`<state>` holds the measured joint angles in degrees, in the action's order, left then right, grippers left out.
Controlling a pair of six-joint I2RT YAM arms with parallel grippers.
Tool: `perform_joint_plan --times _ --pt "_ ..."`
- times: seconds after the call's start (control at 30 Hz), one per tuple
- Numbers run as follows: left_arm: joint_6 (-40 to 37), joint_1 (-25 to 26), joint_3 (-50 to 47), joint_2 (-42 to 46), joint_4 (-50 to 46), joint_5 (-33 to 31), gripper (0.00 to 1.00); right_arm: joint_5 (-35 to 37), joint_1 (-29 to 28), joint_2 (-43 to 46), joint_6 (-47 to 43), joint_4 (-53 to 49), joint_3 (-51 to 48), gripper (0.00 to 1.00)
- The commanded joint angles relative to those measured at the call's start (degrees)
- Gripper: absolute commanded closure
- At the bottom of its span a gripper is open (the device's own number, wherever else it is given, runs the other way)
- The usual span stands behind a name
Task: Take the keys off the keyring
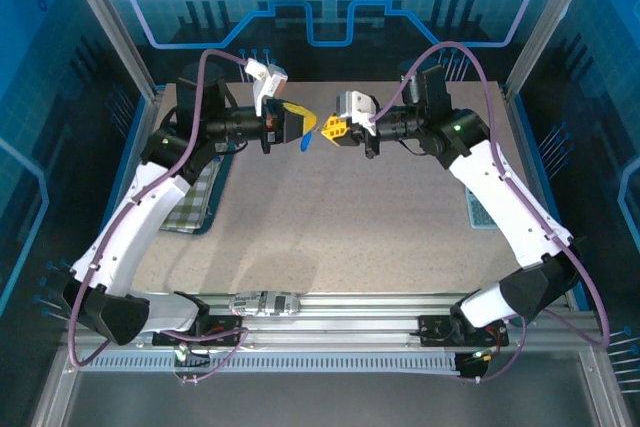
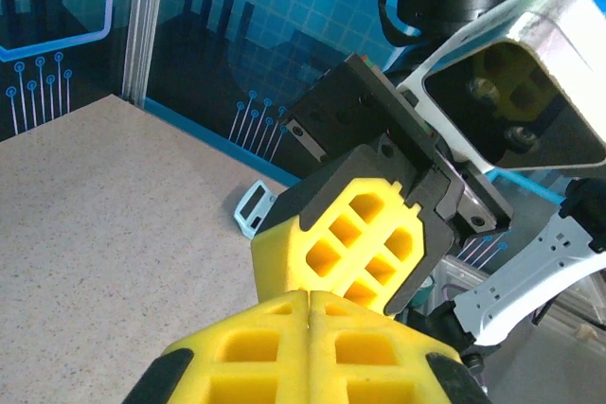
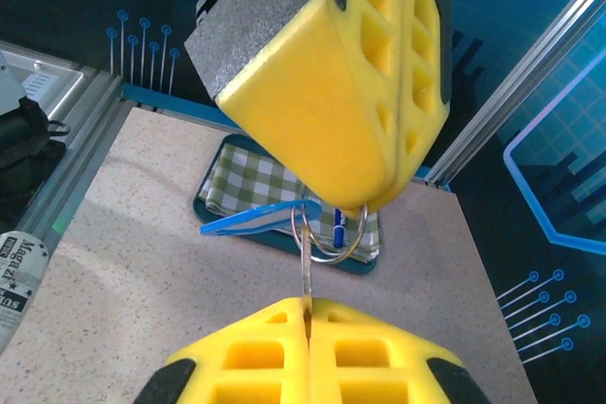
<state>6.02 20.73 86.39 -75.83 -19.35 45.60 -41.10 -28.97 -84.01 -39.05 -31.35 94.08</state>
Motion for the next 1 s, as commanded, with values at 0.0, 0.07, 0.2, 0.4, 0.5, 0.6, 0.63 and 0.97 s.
perform_joint_plan --times 0.0,0.07,0.2,0.4,0.5,0.6,0.63,0.97 --pt "7.1 0.2 -2.0 0.7 6.3 1.5 1.00 2.1 -0.5 3.1 3.9 8.9 -4.3 1.00" --pt "13.0 0.1 -4.7 1.3 12.4 0.3 1.00 3.8 -0.8 6.0 7.3 18.4 -9.7 1.00" --pt "23.7 0.0 -8.7 1.6 22.8 -1.3 1.00 12.1 -4.5 10.6 10.1 35.4 -20.6 1.00" --pt "31.9 0.3 -12.2 2.0 30.5 -3.8 1.00 24.8 -10.6 13.0 8.4 51.2 -29.4 1.00" --pt "32.6 0.5 -12.8 1.9 30.4 -3.8 1.00 27.1 -11.6 12.4 7.8 50.9 -28.3 1.00" --pt "33.4 0.5 -14.0 2.1 31.2 -3.8 1.00 27.9 -11.6 12.0 7.1 49.0 -27.3 1.00" --pt "32.9 0.4 -14.2 2.4 30.4 -4.1 1.00 28.7 -11.5 12.0 6.6 48.3 -27.1 1.00" --pt "29.3 -4.7 -16.0 7.1 27.0 -5.9 0.53 20.7 -6.4 12.1 2.5 28.6 -20.1 1.00"
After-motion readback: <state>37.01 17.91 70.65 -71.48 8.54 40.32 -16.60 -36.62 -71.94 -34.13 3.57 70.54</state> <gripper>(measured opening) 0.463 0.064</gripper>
